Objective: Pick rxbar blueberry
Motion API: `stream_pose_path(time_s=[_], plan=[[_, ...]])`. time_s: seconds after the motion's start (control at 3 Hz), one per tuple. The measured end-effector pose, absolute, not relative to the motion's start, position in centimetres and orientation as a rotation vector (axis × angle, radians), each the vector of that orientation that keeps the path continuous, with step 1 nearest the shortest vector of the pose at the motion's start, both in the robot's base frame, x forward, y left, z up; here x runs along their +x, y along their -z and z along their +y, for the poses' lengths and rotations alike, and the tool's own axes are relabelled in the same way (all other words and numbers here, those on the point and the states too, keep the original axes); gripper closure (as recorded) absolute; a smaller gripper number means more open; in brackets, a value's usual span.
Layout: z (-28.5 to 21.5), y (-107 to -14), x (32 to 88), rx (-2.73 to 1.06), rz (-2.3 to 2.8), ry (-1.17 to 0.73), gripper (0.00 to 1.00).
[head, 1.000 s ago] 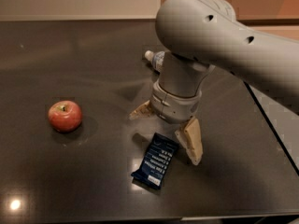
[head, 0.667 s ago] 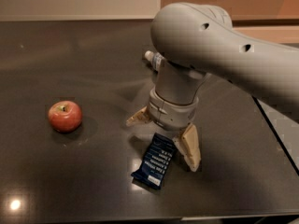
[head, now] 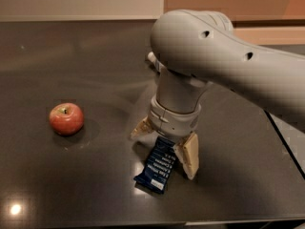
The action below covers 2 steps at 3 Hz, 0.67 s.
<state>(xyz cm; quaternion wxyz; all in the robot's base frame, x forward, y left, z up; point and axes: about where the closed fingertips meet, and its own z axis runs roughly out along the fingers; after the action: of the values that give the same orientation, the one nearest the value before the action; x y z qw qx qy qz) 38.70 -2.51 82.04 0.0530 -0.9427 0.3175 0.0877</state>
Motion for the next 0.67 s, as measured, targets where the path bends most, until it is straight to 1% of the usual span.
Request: stream_pose_path(time_s=[0.67], plan=[[-2.88, -82.86, 38.22, -2.859, 1.003, -0.281, 0.62]])
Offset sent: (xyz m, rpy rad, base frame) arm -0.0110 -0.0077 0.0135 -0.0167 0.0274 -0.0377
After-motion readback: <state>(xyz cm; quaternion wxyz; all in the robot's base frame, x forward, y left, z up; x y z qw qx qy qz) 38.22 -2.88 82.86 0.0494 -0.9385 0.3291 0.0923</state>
